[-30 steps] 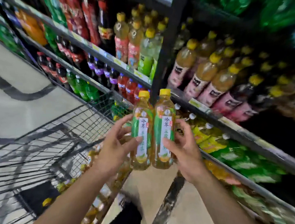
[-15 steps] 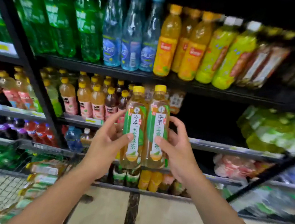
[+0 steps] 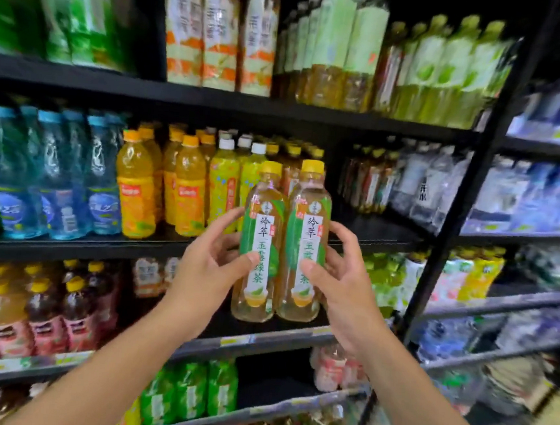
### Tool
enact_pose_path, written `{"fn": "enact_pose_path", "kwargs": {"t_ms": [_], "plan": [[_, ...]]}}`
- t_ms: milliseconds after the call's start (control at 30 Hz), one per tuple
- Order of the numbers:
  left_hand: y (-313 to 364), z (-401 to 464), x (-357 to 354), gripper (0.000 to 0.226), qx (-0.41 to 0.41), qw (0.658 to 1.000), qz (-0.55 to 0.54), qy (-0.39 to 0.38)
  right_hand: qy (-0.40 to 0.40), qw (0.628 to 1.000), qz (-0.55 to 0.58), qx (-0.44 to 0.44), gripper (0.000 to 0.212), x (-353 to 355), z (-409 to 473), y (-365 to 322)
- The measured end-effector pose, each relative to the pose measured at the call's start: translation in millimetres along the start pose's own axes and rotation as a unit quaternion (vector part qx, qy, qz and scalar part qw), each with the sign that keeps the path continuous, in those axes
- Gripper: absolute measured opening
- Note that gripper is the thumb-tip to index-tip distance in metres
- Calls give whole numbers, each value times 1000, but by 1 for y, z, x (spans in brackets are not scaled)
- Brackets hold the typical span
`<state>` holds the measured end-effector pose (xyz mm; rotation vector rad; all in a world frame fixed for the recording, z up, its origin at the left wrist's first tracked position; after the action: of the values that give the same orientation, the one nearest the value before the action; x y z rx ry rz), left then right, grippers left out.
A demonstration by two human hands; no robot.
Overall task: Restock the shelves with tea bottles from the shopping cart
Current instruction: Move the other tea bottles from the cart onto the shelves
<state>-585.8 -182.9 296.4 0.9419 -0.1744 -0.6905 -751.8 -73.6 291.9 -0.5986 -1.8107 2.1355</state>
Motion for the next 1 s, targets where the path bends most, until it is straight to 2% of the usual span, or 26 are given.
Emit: {"fn": "enact_pose_path", "kwargs": {"t_ms": [267,433,600,800,1000], "plan": [[-53,75,-82,64,-4,999,-22,-47,62,998,-16,23,57,91,56,-17],[-87,122,-125,62,-29,997,-46,-47,76,995,-52,36,57,140,105,-29],[-119,167,-158,65,-50,997,-35,-44,84,995,-41,39,60,184,155,-26],[-162,194,-186,64,-45,998,-13,-41,63,997,-41,32,63,230,212,-2],[-193,213,-205,63,-40,998,32,36,-16,998,-61,29,63,256,269,7]]}}
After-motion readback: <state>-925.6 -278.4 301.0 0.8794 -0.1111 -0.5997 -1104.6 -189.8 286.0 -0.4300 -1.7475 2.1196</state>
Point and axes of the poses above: each hand's wrist, its own z-axis towards the middle knuckle, its own x-axis out of the back of the hand, y = z × x, the point moved 5 cm from there along z, towards the middle knuckle, and after that the axes turned 14 degrees about -x, right-handed, at the moved point
